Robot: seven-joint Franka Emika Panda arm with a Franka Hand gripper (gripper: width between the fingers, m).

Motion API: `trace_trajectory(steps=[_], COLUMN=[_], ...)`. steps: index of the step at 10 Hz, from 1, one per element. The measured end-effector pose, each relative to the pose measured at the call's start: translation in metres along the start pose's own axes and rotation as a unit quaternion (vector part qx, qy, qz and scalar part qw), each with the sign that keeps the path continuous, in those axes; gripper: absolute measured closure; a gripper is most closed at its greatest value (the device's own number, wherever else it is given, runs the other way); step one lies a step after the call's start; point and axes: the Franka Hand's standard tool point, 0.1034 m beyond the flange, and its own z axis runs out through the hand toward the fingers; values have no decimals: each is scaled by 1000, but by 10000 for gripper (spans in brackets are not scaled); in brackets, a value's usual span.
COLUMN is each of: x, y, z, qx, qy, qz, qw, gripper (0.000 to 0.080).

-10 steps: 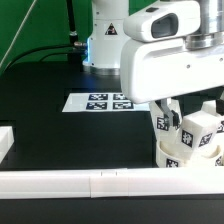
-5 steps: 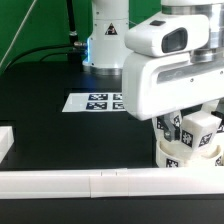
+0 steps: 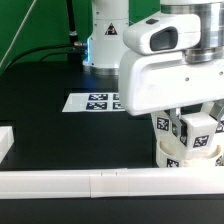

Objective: Assemble stool

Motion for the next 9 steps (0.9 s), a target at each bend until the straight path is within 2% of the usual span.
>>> trace_trajectory(steps=[2,4,5,7,8,9], x=[1,2,4,5,3,1], y=[-1,-9,-9,-11,-14,-14], z=[0,2,2,3,4,5], qx=[0,1,9,23,34,52], qy=[6,30,35,42,35,32], qz=[98,241,302,444,521,587], qw=[995,970,953,895,852,808], gripper=[465,465,465,464,462,461])
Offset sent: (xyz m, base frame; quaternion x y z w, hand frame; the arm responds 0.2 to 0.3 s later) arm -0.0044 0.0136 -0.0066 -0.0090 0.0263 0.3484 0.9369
